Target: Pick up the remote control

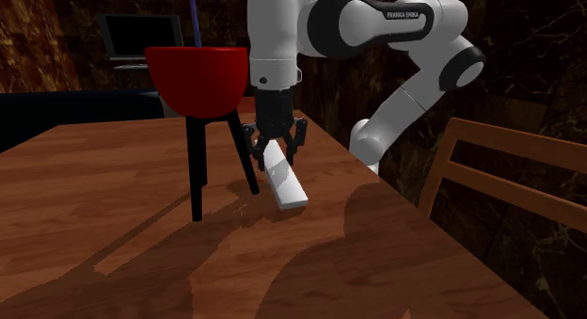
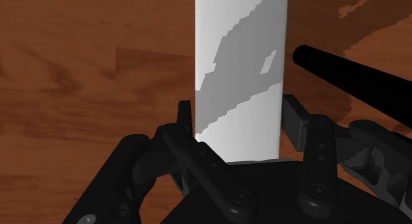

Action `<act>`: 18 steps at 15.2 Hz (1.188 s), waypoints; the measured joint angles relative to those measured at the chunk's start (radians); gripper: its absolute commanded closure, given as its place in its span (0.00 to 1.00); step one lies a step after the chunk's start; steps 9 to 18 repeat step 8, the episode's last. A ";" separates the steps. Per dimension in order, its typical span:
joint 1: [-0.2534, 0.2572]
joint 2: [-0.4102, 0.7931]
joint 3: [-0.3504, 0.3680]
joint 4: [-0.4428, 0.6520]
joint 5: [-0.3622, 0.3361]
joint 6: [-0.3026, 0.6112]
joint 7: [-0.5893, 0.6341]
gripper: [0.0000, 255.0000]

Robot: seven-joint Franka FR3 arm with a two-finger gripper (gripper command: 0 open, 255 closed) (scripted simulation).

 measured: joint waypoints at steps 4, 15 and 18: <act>-0.007 0.010 -0.015 0.054 -0.015 -0.046 0.007 1.00; -0.014 0.022 -0.027 0.109 -0.028 -0.090 0.015 1.00; -0.014 0.022 -0.027 0.109 -0.028 -0.090 0.015 1.00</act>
